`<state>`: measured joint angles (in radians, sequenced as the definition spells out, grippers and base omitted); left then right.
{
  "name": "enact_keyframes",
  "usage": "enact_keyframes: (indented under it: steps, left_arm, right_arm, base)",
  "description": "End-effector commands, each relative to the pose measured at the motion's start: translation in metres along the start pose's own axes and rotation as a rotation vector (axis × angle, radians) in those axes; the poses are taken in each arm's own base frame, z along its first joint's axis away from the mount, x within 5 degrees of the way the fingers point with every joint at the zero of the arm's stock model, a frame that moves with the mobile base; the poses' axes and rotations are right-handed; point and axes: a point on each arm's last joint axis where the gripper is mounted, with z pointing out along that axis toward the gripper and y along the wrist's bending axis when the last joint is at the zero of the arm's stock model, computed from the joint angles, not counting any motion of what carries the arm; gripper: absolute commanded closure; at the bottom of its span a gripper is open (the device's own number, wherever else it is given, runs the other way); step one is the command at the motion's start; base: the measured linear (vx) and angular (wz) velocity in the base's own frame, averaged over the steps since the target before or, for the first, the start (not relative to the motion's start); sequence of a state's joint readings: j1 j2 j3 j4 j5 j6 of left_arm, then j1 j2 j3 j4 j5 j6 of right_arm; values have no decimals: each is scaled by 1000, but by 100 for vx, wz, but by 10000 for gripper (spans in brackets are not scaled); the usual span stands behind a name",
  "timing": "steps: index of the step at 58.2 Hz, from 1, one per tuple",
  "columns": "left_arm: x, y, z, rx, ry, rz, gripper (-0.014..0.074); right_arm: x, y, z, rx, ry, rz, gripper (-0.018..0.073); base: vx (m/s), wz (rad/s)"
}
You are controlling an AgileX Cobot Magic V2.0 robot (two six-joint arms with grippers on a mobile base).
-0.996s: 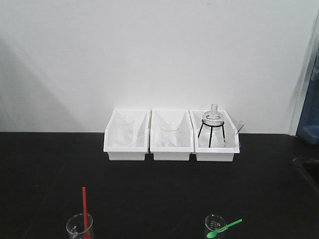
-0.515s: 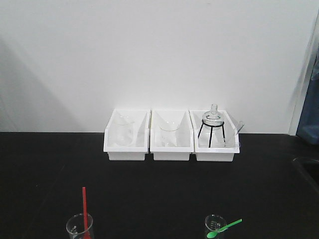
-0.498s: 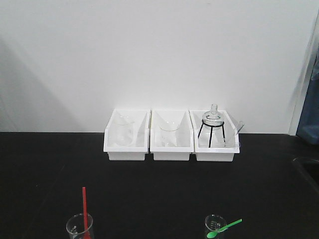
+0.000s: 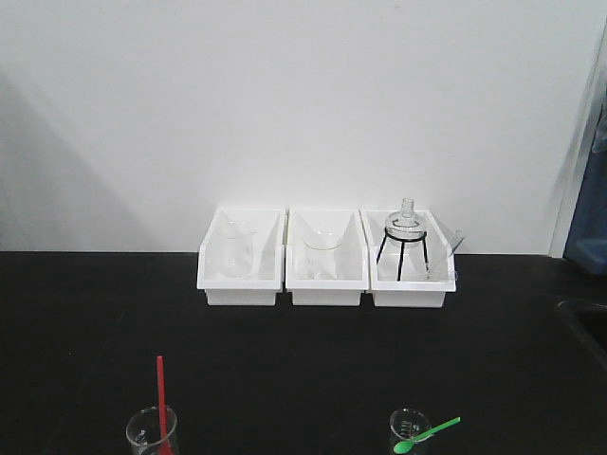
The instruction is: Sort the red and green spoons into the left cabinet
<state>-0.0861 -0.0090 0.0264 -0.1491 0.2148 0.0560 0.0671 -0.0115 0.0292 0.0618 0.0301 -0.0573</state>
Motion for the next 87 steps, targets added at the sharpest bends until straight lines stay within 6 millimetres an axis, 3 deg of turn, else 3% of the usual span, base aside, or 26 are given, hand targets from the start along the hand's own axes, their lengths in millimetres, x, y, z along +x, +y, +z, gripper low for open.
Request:
enact_keyframes:
  steps: [1, 8, 24, 32, 41, 47, 52, 62, 76, 87]
  left_arm:
    - [-12, 0, -3, 2, -139, -12, 596]
    - [-18, 0, -4, -1, -203, -22, 596]
    - [-51, 2, -16, -12, -536, -61, 596]
    - [-76, -1, -27, 24, -570, -128, 596]
    - [-123, -8, -44, 38, -600, -95, 596]
    - [-155, -11, -43, 28, -584, -44, 596]
    - [-177, -13, -31, 26, -529, -44, 596]
    - [-201, -15, 11, 12, -408, -48, 596]
    - [-200, -13, 53, -4, -299, -57, 595]
    - [-196, -12, 65, -10, -257, -57, 591]
  right_arm:
    - [-6, -1, -1, 11, -97, -1, 564]
    - [-8, -1, -1, 12, -124, 5, 564]
    - [-27, -1, -4, 8, -239, 79, 564]
    - [-66, -1, -13, -3, -329, 101, 564]
    - [-124, 0, -24, -7, -392, 70, 564]
    - [-154, 0, -14, -4, -342, 58, 564]
    - [-179, 0, 4, 0, -286, 39, 564]
    - [-204, 0, 44, 2, -199, 39, 564]
    - [-198, 0, 83, 3, -92, 70, 564]
    - [-192, 0, 92, -2, -53, 147, 560]
  base:
    - [0, 0]
    - [0, 0]
    - [0, 0]
    - [0, 0]
    - [0, 0]
    - [0, 0]
    - [0, 0]
    - [0, 0]
    - [0, 0]
    - [0, 0]
